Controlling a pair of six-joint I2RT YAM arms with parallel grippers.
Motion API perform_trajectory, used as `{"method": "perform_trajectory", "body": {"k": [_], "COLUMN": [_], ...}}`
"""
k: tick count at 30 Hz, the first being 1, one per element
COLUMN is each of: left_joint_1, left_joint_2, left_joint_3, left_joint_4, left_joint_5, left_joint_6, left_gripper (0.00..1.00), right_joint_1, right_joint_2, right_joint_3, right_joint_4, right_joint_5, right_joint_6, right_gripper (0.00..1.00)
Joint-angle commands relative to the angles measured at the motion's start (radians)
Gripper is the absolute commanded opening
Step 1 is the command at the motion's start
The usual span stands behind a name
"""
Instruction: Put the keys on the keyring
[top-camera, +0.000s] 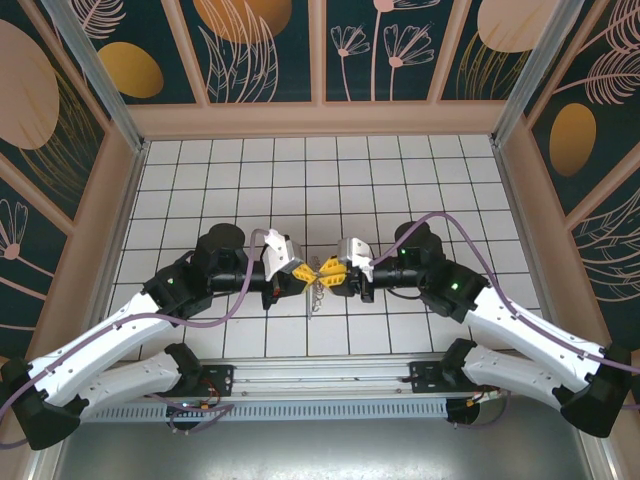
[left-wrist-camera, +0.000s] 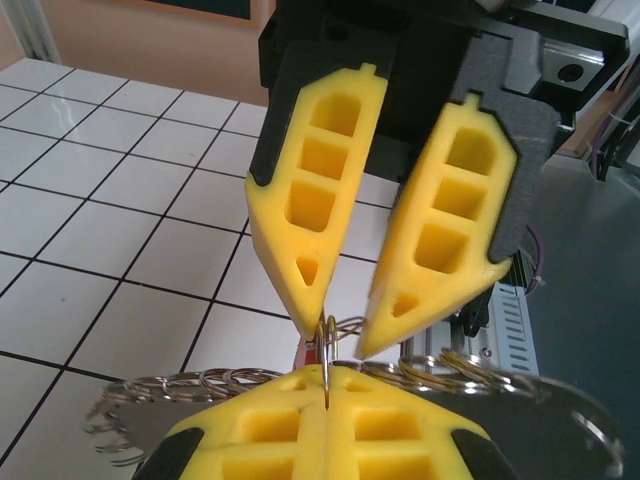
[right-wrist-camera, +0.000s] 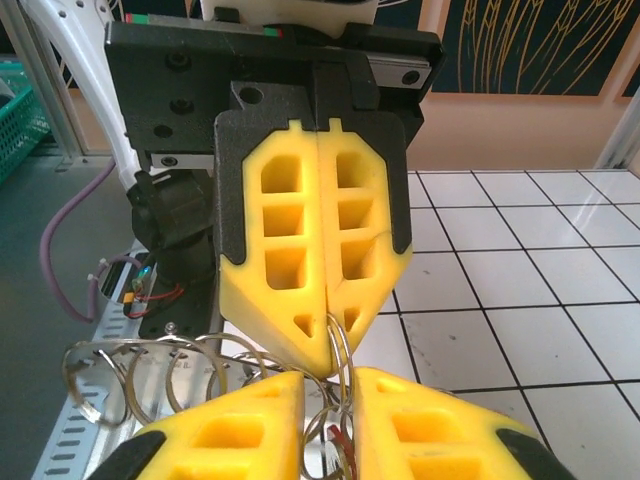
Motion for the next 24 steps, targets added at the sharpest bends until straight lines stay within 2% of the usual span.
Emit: {"method": "perform_trajectory", "body": {"k": [1, 6, 11, 16, 17, 19, 21, 24], "left_joint_1": [-0.002, -0.002, -0.002, -0.002, -0.002, -0.001, -0.002, -0.002], "left_joint_2": [-0.001, 0.005, 0.005, 0.011, 0.013, 0.017, 0.018, 0.014], "left_joint_3": [0.044, 0.046, 0.044, 0.04, 0.041, 0.046, 0.055, 0.071], "left_joint_4": [0.052, 0.056, 0.059, 0.048, 0.045, 0.032, 0.005, -0.033], "left_joint_5": [0.053, 0.061, 0.058, 0.021, 0.01, -0.023, -0.069, -0.148], "left_joint_6": [0.014, 0.016, 0.02, 0.021, 0.022, 0.025, 0.037, 0.055], "left_gripper": [0.0, 0.0, 0.0, 0.0, 0.02, 0.21, 0.32, 0.35], "right_joint_1": [-0.005, -0.005, -0.005, -0.002, 0.001, 0.021, 0.047, 0.091], "right_joint_2": [0.011, 0.013, 0.017, 0.005, 0.001, -0.009, -0.021, -0.031], "right_joint_3": [0.03, 0.031, 0.038, 0.049, 0.051, 0.055, 0.055, 0.058], "right_joint_4": [0.035, 0.04, 0.029, 0.012, 0.005, -0.007, -0.016, -0.033], "right_joint_5": [0.009, 0.019, 0.031, 0.079, 0.104, 0.184, 0.277, 0.434], "right_joint_6": [0.0, -0.002, -0.008, -0.029, -0.036, -0.06, -0.084, -0.119], "right_gripper": [0.15, 0.11, 0.0, 0.0, 0.0, 0.0, 0.0, 0.0]}}
